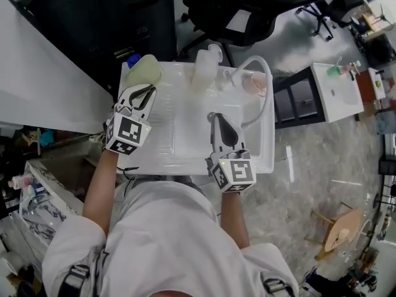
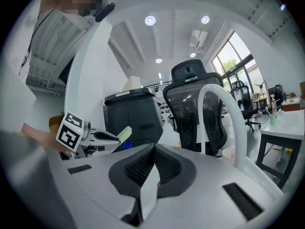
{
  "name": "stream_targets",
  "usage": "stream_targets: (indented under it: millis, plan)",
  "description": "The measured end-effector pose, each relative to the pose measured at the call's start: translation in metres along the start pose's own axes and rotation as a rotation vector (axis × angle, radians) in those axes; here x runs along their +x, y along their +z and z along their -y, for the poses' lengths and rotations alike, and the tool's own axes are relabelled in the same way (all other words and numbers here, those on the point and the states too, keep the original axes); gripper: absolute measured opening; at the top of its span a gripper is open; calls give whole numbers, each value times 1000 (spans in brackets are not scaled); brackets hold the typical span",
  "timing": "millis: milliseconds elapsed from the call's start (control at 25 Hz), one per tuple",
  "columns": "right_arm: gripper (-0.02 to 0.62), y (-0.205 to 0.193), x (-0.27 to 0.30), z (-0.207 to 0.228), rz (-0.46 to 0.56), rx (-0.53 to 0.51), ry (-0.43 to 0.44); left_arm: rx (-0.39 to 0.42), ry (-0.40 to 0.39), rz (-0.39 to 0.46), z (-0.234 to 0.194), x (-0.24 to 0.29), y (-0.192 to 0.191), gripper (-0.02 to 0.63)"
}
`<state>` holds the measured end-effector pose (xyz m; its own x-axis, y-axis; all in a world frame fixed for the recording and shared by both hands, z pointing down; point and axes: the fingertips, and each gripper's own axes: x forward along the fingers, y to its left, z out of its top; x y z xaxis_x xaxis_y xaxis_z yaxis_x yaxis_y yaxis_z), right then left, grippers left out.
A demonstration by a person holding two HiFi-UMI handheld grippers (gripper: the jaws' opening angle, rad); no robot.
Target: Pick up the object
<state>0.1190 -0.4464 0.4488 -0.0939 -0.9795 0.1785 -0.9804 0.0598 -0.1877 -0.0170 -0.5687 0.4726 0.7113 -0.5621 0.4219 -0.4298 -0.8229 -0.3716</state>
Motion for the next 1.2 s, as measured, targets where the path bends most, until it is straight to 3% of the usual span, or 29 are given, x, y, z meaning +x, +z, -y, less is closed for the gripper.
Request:
stream_targets:
  millis: [720, 1000, 1200]
  plan:
    - [0, 44, 1, -11, 82, -68, 59, -190, 299, 212, -54, -119, 35, 40]
    - [0, 62, 1, -15, 107, -98, 60, -284, 372, 261, -69, -155, 31, 38]
    - [-2, 68, 2, -19, 113, -140, 68, -297, 399, 274, -74, -167, 27, 38]
